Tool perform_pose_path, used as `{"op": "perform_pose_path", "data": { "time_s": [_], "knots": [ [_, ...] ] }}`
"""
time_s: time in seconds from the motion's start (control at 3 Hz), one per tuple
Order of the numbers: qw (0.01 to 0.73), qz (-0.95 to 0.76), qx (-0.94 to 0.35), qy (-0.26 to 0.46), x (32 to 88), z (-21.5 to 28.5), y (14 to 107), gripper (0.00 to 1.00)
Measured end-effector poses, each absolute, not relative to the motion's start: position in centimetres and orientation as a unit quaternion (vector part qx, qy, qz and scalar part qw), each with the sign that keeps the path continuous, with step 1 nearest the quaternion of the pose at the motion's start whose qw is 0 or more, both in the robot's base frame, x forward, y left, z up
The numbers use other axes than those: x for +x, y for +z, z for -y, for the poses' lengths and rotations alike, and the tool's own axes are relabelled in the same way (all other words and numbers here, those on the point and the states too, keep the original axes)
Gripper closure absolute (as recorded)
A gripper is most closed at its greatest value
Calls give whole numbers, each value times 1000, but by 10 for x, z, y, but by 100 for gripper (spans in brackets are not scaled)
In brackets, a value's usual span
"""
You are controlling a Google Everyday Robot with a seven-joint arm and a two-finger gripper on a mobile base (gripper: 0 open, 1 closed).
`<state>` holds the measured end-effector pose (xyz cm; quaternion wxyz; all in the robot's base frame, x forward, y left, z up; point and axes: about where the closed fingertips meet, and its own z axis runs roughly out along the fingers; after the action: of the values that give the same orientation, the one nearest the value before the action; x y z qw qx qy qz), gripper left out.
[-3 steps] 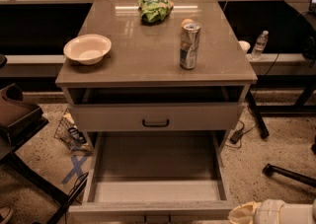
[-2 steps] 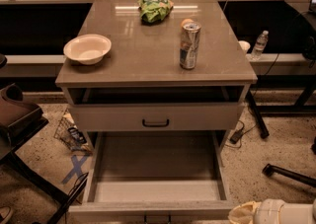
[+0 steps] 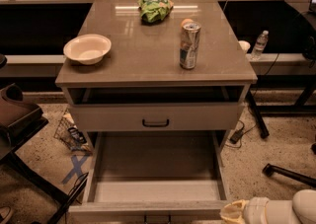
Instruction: Close middle drawer
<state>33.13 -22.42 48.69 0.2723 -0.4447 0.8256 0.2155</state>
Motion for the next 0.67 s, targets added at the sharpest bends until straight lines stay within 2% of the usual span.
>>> {"op": "perform_pose_path", "data": {
  "time_s": [0.67],
  "knots": [
    [290, -791, -482, 242, 342, 221, 430, 100]
  ]
}}
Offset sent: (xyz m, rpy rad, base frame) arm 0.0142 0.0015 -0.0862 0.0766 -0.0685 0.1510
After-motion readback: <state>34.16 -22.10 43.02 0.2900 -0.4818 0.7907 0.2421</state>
